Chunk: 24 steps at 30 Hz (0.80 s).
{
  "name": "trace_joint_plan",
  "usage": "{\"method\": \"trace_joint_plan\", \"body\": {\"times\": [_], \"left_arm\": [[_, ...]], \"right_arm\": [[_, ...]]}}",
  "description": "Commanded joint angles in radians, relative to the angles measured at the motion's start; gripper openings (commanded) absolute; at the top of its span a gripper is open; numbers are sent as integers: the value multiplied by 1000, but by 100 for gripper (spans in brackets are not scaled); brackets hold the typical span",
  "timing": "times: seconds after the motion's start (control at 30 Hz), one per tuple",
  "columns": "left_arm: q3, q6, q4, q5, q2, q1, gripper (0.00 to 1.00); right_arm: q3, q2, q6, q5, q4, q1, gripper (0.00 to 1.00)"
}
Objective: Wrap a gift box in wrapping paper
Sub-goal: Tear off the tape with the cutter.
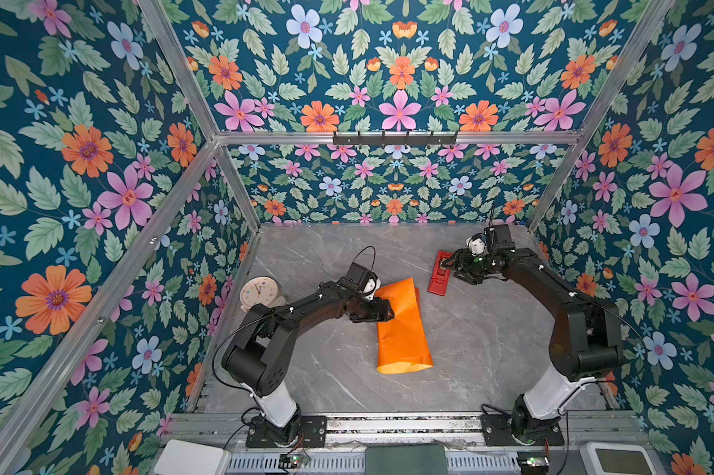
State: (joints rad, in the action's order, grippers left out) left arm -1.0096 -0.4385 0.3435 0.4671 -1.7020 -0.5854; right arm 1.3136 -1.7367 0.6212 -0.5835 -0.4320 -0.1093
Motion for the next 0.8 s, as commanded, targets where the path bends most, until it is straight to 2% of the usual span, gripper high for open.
{"method": "trace_joint_plan", "body": {"times": [0.0,0.77], "left_arm": [[16,34,158,-140,-22,-2,82],[22,32,144,-136,-19,-2,81]], "right_arm": [[19,-44,19,-18,39,9,59],[26,-217,41,-78,138,17,48]]}}
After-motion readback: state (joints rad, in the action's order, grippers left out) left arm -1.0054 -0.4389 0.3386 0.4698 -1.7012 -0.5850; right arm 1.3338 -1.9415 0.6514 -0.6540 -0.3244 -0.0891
